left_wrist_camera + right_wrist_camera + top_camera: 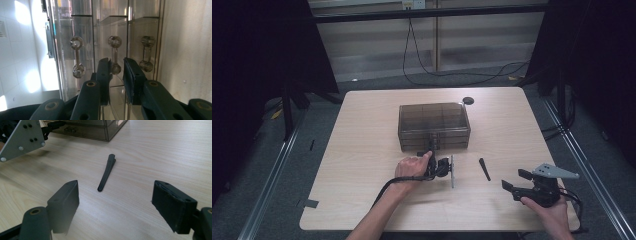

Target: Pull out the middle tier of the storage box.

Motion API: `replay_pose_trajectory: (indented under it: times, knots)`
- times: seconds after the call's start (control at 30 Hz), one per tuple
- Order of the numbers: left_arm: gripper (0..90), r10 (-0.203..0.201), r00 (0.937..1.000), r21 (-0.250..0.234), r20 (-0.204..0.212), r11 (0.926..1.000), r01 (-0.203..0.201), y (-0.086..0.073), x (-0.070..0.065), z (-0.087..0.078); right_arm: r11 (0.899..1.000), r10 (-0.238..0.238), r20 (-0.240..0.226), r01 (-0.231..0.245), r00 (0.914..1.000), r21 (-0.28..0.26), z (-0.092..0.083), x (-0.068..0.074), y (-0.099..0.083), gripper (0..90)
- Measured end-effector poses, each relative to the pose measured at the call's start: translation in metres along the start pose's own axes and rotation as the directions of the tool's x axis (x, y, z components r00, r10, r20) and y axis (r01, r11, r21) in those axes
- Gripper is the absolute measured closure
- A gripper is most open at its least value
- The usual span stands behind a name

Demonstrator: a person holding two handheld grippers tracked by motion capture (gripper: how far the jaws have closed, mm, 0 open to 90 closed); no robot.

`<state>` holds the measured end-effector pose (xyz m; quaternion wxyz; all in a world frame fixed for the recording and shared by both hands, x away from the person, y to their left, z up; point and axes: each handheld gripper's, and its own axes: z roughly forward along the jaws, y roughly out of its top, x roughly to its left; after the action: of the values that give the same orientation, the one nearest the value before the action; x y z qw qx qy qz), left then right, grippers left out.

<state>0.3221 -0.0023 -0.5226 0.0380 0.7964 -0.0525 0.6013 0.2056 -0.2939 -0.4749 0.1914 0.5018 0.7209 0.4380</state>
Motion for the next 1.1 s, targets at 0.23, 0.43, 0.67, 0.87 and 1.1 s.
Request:
replay_pose_trajectory:
  times: [0.23,0.43,0.67,0.87,1.1]
  knots:
    - [78.4,0.019,0.9997,0.008,-0.018,0.9998,-0.019,0.0035,-0.0015,0.0003,1.0,0.001,0.0,-0.001,1.0,0.001,-0.0003,0.0002,0.0001,21.8]
    - [79.8,0.034,0.9991,0.024,-0.026,0.9992,-0.033,0.0053,-0.0021,0.0008,1.0,0.003,0.001,-0.003,1.0,-0.001,-0.0008,0.0002,0.0001,21.8]
    - [80.4,0.018,0.9996,0.023,-0.023,0.9996,-0.017,0.0051,-0.0018,0.0001,1.0,0.005,0.001,-0.005,1.0,-0.002,-0.0011,0.0002,0.0001,22.0]
    - [80.5,0.017,0.9997,0.024,-0.018,0.9996,-0.017,0.0046,-0.0017,-0.003,1.0,0.004,0.009,-0.004,1.0,-0.008,-0.0017,-0.0001,0.0002,22.3]
    - [80.5,0.022,0.9995,0.017,-0.022,0.9996,-0.021,0.0042,-0.0022,-0.0048,1.0,0.008,0.004,-0.008,1.0,-0.009,-0.0018,0.0,0.0005,22.0]
